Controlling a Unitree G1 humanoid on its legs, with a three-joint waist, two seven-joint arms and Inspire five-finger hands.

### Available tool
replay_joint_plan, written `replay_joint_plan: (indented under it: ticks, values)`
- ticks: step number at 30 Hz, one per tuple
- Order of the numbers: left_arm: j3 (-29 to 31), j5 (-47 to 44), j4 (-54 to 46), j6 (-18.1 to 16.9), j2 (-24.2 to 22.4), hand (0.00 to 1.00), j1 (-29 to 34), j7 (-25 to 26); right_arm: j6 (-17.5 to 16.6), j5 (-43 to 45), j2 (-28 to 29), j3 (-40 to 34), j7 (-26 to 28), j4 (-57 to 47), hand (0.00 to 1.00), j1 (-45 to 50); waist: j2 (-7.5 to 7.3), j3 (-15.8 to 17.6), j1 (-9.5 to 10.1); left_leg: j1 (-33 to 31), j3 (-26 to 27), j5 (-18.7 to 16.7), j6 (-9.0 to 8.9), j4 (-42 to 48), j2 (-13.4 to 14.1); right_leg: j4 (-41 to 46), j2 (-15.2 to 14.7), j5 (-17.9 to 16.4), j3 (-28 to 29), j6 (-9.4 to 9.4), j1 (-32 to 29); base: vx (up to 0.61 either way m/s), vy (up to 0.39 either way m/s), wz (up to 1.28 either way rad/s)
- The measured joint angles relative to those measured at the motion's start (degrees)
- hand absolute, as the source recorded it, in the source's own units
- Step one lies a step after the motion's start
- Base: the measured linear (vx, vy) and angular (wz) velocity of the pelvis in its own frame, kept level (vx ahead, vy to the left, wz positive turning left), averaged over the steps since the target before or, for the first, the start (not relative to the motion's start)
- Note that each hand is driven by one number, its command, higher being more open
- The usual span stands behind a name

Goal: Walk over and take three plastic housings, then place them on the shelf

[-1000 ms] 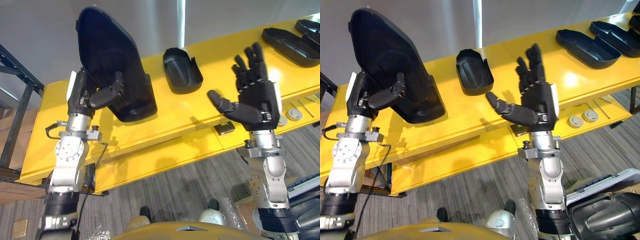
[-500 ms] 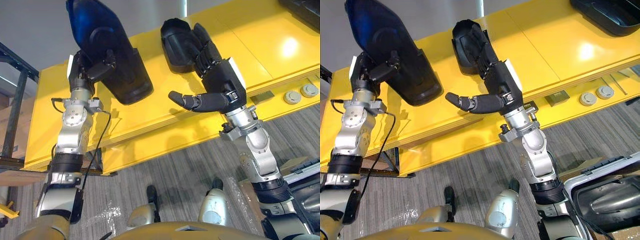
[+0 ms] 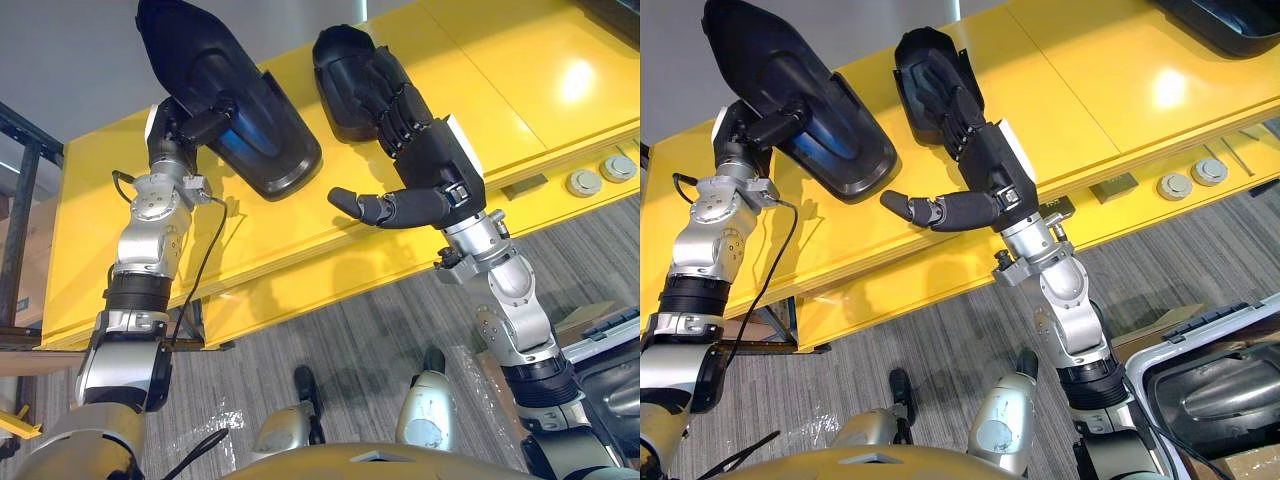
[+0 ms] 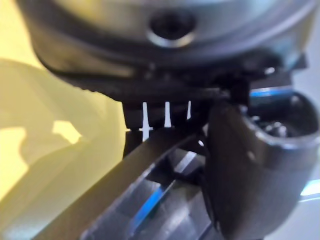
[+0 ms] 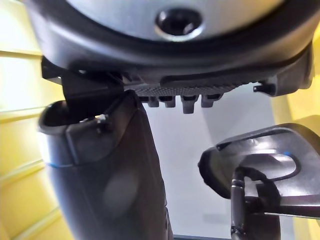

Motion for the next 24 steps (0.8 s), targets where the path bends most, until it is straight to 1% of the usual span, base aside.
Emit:
replay_joint_plan:
  ticks: [3, 6, 8, 10, 12, 14, 17, 19, 22, 24]
  values:
    - [0.5, 1.0, 1.9, 0.3, 0.0, 1.0, -0.7, 0.2, 0.6, 0.1, 0.1, 0.6, 0.1, -3.0, 1.0, 0.0, -0.06, 0.0, -0.2, 0.0, 0.6, -0.1, -0.15, 0.0, 0.2, -0.8, 0.3, -0.1, 0.2, 0.37, 0.1, -0.03, -0.019, -0.05]
    - [0.7, 1.2, 4.2, 1.6, 0.2, 1.0, -1.6, 0.5, 0.5, 1.7, 0.2, 1.0, 0.0, -4.0, 1.0, 0.1, -0.26, 0.2, -0.71, 0.1, 0.7, -0.1, -0.17, 0.0, 0.2, -1.3, 0.7, 0.1, 0.9, 0.62, 0.4, -0.01, -0.005, -0.02]
    - [0.5, 4.5, 5.5, 2.5, 0.7, 1.0, -1.8, 0.8, 0.5, 2.2, 0.3, 1.4, 0.1, -4.0, 1.0, 0.2, -0.46, 0.3, -1.23, 0.0, 0.9, -0.1, -0.16, 0.0, 0.2, -1.7, 0.8, 0.5, 1.2, 0.92, 0.5, 0.0, -0.006, -0.02]
    - [-2.8, 9.8, 8.0, 4.6, 1.6, 1.0, -1.7, 1.4, 0.5, 2.2, 0.3, 1.6, 0.0, -4.1, 1.0, 0.2, -0.43, 1.3, -1.71, 0.0, 1.1, -0.1, -0.17, 0.0, 0.0, -1.9, 0.8, 0.8, 1.6, 1.24, 0.4, 0.0, 0.0, 0.0]
    - [-3.0, 12.3, 7.5, 3.9, 1.7, 1.0, -2.1, 2.6, 0.6, 2.2, 0.2, 1.8, -0.4, -4.0, 1.0, 0.5, -0.39, 2.0, -1.68, -0.1, 1.1, -0.1, -0.17, 0.0, 0.0, -1.9, 0.8, 0.9, 1.5, 1.2, 0.4, 0.0, 0.0, 0.0]
    - [-3.0, 14.2, 7.4, 4.8, 2.0, 1.0, -2.2, 2.9, 0.7, 2.3, 0.2, 2.3, -0.8, -4.0, 1.0, 0.7, -0.28, 2.0, -1.79, 0.0, 1.5, -0.1, -0.18, 0.0, 0.0, -1.9, 0.8, 0.9, 1.7, 1.19, 0.4, 0.03, -0.012, 0.0]
    - [-3.0, 16.8, 7.2, 5.2, 2.0, 1.0, -2.3, 4.3, 0.7, 2.3, 0.2, 2.5, -1.0, -4.0, 1.0, 0.7, -0.26, 2.0, -2.27, 0.1, 1.5, -0.1, -0.19, 0.0, 0.0, -1.9, 0.8, 0.9, 1.6, 1.17, 0.4, 0.05, -0.022, 0.01]
    - [-3.0, 17.0, 7.2, 6.1, 2.1, 1.0, -2.4, 5.0, 0.7, 2.3, 0.2, 2.5, -1.0, -4.0, 1.0, 0.9, -0.25, 2.0, -2.58, 0.2, 1.6, -0.1, -0.2, 0.0, 0.0, -1.9, 0.8, 0.9, 1.6, 1.16, 0.4, 0.02, -0.012, 0.0]
    - [-3.0, 18.7, 7.1, 7.1, 2.1, 1.0, -2.7, 7.2, 0.7, 2.3, 0.2, 2.5, -1.2, -4.0, 1.0, 1.6, -0.24, 2.1, -2.97, 0.4, 1.8, -0.1, -0.2, 0.0, 0.0, -1.9, 0.8, 0.9, 1.8, 1.16, 0.4, 0.01, -0.014, -0.03]
    - [-3.0, 18.5, 7.3, 7.4, 2.1, 1.0, -2.7, 10.9, 0.6, 2.3, 0.5, 2.6, -1.3, -4.0, 1.0, 3.0, -0.26, 2.1, -3.06, 0.6, 2.0, -0.2, -0.28, 0.0, 0.1, -1.9, 1.0, 0.9, 1.9, 1.16, 0.5, 0.0, -0.027, -0.04]
